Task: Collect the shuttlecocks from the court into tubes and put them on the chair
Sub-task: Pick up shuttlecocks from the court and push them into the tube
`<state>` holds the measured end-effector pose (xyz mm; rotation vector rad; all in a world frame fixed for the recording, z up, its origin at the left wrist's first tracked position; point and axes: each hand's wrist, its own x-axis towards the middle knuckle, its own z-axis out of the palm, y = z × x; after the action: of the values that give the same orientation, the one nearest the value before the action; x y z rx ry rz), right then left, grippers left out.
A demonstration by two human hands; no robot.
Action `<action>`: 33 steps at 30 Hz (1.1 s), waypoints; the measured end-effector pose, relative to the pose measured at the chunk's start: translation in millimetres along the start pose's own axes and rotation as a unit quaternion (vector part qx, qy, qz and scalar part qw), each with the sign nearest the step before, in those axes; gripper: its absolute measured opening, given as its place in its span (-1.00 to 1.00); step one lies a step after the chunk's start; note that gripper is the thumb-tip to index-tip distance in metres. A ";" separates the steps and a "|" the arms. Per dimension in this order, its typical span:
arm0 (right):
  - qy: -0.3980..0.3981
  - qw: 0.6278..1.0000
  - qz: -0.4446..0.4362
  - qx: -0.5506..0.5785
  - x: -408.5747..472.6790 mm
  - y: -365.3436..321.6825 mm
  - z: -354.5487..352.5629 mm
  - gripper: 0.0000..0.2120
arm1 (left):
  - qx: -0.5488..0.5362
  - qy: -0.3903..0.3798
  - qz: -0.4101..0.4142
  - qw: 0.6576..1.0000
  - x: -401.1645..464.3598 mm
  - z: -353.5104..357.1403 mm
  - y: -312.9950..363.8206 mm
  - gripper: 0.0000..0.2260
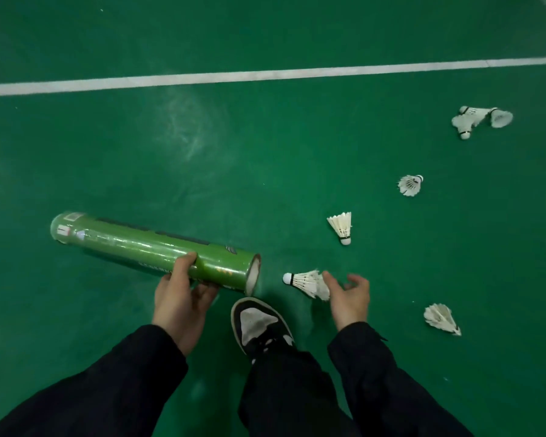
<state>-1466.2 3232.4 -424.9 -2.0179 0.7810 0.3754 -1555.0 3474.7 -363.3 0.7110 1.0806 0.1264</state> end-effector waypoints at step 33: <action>-0.494 0.762 -0.287 -0.306 -113.7 -72.9 40.4 -0.75 | -0.018 -0.023 -0.027 0.999 -18.5 -14.3 -1.2 -0.68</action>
<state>-1502.3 3337.6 -338.3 -2.0693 -0.7042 1.2919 -1576.3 3472.5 -353.8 0.6491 1.0497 0.0831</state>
